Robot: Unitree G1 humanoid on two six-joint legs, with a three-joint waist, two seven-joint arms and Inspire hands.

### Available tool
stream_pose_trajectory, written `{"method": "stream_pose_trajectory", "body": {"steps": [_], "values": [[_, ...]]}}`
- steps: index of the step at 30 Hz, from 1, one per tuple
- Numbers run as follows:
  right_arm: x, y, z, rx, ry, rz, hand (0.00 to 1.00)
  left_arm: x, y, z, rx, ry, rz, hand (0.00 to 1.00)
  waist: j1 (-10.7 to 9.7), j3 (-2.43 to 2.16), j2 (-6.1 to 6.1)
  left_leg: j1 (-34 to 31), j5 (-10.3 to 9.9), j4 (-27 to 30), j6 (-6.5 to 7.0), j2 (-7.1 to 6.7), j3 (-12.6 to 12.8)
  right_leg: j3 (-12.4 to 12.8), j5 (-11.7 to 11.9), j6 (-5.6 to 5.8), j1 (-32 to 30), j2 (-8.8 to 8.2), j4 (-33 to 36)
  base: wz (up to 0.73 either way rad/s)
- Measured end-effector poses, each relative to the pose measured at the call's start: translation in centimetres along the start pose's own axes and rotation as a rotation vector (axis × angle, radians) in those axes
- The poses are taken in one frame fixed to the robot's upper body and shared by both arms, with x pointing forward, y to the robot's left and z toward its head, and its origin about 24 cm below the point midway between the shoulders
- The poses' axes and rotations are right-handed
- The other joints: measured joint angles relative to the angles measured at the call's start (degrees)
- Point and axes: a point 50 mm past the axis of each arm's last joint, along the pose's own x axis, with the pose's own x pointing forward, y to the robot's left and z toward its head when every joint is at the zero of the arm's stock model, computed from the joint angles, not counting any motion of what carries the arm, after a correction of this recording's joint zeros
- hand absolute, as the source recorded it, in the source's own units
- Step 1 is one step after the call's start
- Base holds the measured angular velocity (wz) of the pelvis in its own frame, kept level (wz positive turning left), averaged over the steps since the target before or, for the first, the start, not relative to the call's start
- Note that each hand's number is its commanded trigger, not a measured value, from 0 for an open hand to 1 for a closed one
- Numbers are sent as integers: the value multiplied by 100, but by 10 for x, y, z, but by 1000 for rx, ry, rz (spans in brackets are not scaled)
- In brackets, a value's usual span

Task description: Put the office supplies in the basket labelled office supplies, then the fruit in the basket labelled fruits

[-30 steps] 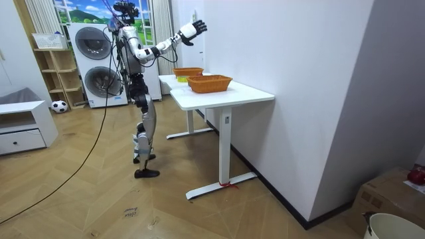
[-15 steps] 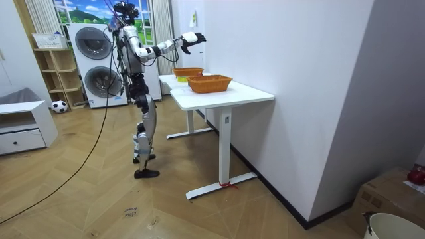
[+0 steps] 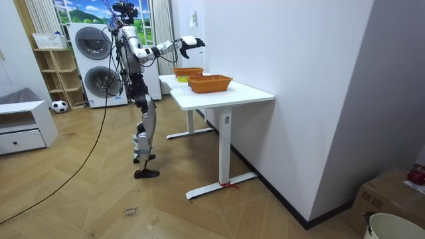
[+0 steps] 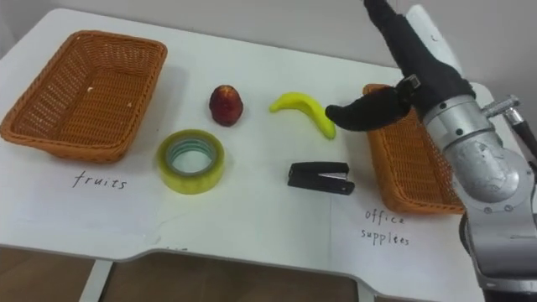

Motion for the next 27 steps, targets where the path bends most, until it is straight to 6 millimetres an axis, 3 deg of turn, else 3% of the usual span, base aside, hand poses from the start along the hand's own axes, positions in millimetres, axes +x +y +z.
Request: {"method": "stream_pose_trajectory", "body": {"steps": [9,21,27], "values": [[1,8,-5,13,26,85,0,1,0,2,2,-5,-2,0,93,-46,-24,34,1,1,0,-2,-81,20,0,0,38,1,-8,5],[-8,17,-17,42,107,144,0,1,-1,2,10,-2,3,0,104,-17,28,34,2,10,-1,-6,-86,141,0,0,53,9,-13,1],[-12,28,-21,55,127,203,0,0,-1,1,12,7,3,0,123,-27,13,13,1,10,-1,-6,-63,137,0,0,52,10,-7,-1]]}}
